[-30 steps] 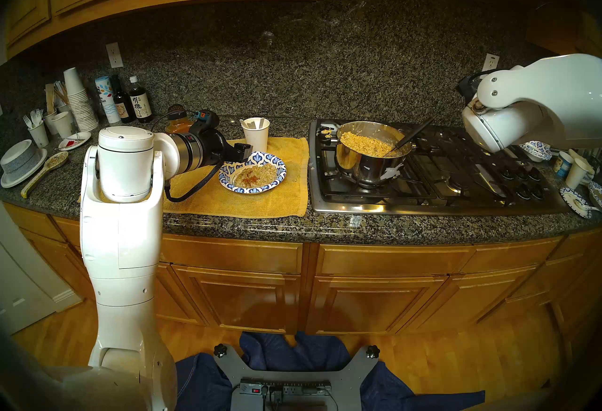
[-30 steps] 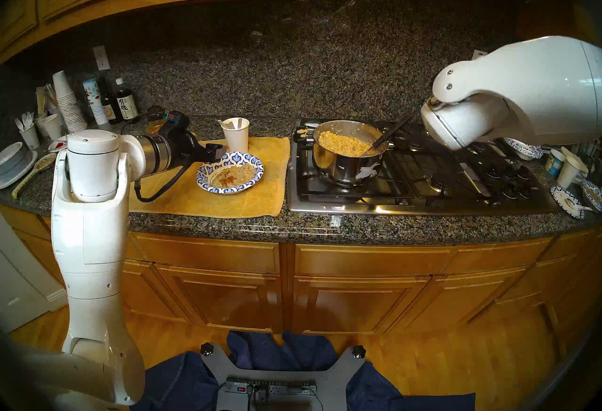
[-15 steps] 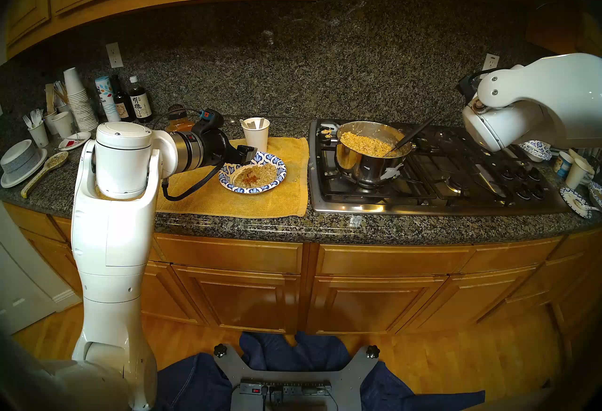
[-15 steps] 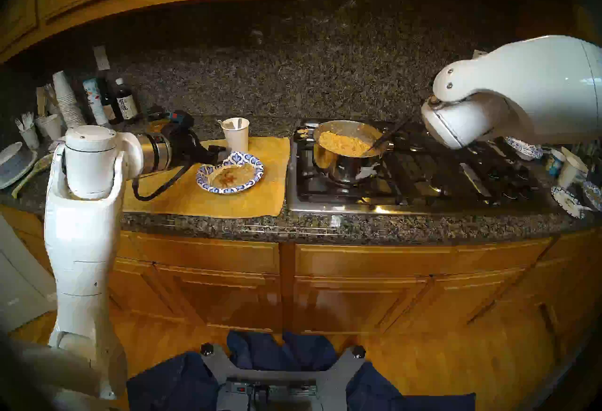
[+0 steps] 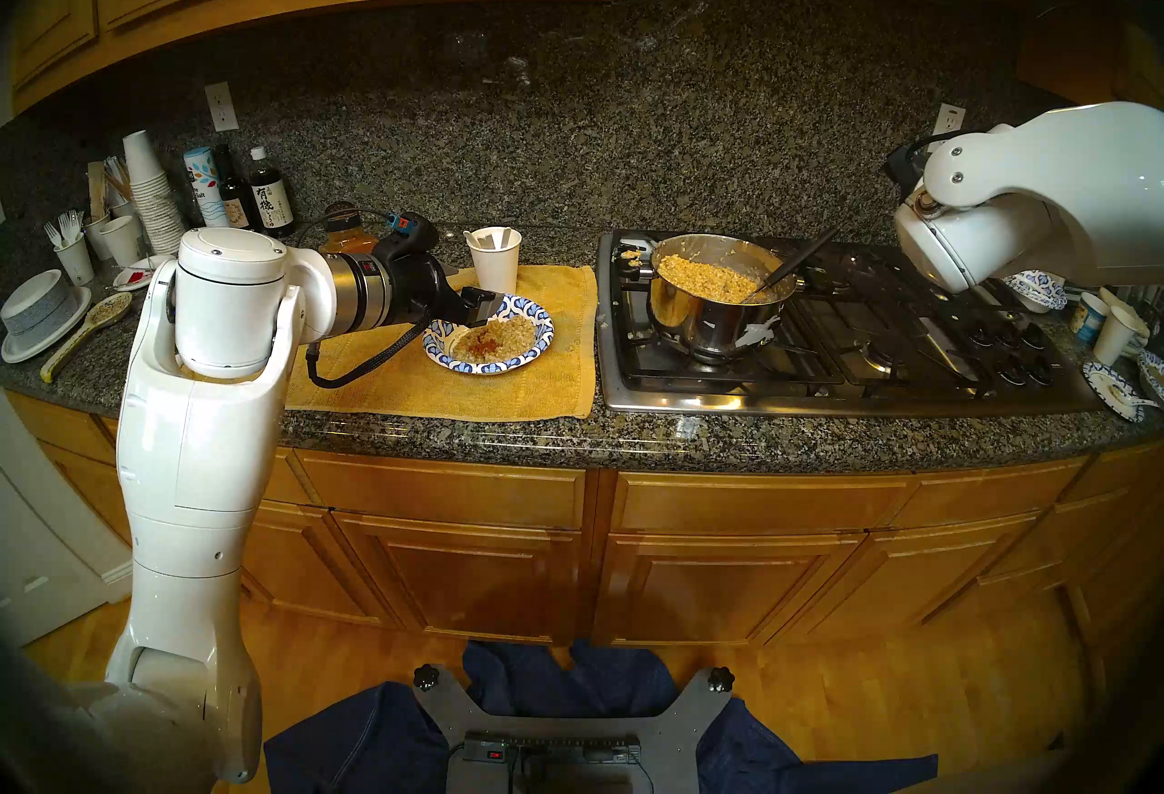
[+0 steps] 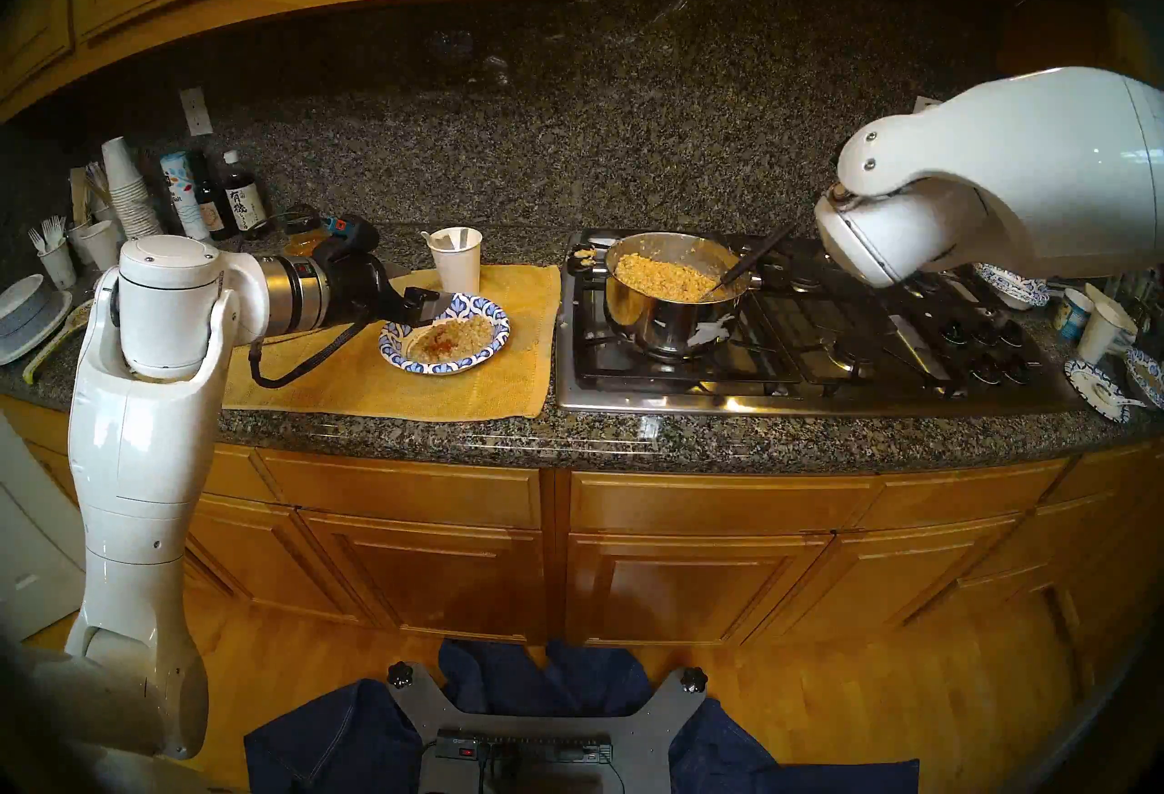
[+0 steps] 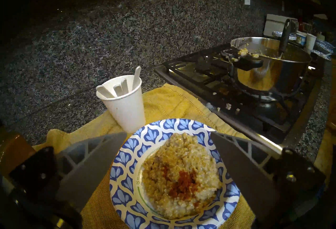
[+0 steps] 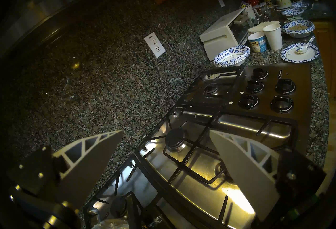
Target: Scoop oatmeal into bowl, add cinnamon, and put a spoon inside bowl
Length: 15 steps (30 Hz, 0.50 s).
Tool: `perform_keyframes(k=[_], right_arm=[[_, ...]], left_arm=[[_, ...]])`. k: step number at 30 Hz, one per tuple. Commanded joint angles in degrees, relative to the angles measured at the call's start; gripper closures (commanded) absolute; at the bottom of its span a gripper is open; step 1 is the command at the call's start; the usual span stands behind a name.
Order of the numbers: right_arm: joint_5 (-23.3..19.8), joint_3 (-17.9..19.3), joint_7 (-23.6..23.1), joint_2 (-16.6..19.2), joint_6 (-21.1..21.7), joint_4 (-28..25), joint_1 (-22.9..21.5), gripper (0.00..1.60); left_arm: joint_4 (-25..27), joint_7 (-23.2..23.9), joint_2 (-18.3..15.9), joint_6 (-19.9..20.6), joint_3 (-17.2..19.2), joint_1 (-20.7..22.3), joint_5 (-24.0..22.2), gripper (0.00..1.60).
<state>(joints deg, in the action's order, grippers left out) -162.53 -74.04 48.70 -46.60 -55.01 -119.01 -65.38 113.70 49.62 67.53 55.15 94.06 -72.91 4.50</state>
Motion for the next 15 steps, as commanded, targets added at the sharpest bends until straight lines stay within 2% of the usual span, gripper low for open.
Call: perform_keyframes(k=[1,5,6,11,15], right_arm=[[0.84,0.64,-0.46,-0.01,0.01,0.82,-1.91,0.0],[0.88,0.61,-0.5,-0.01,0.01,0.8,-1.99,0.0],[0.89,0.6,-0.52,0.0,0.01,0.8,-2.01,0.0],[1.03,0.52,-0.6,0.05,0.01,0.78,-2.25,0.0],[1.11,0.47,-0.65,0.08,0.01,0.76,-2.37,0.0]], left_arm=[[1.13,5.89,-4.24,-0.15,-0.06,2.14,-4.15,0.0],[0.4,6.65,-6.6,-0.15,-0.23,3.19,-6.24,0.0],[0.31,5.38,-6.93,-0.15,-0.43,3.4,-6.86,0.0],[-1.35,7.16,-9.53,-0.15,-1.33,4.59,-9.85,0.0],[-2.39,6.1,-10.7,-0.15,-2.52,4.91,-11.71,0.0]])
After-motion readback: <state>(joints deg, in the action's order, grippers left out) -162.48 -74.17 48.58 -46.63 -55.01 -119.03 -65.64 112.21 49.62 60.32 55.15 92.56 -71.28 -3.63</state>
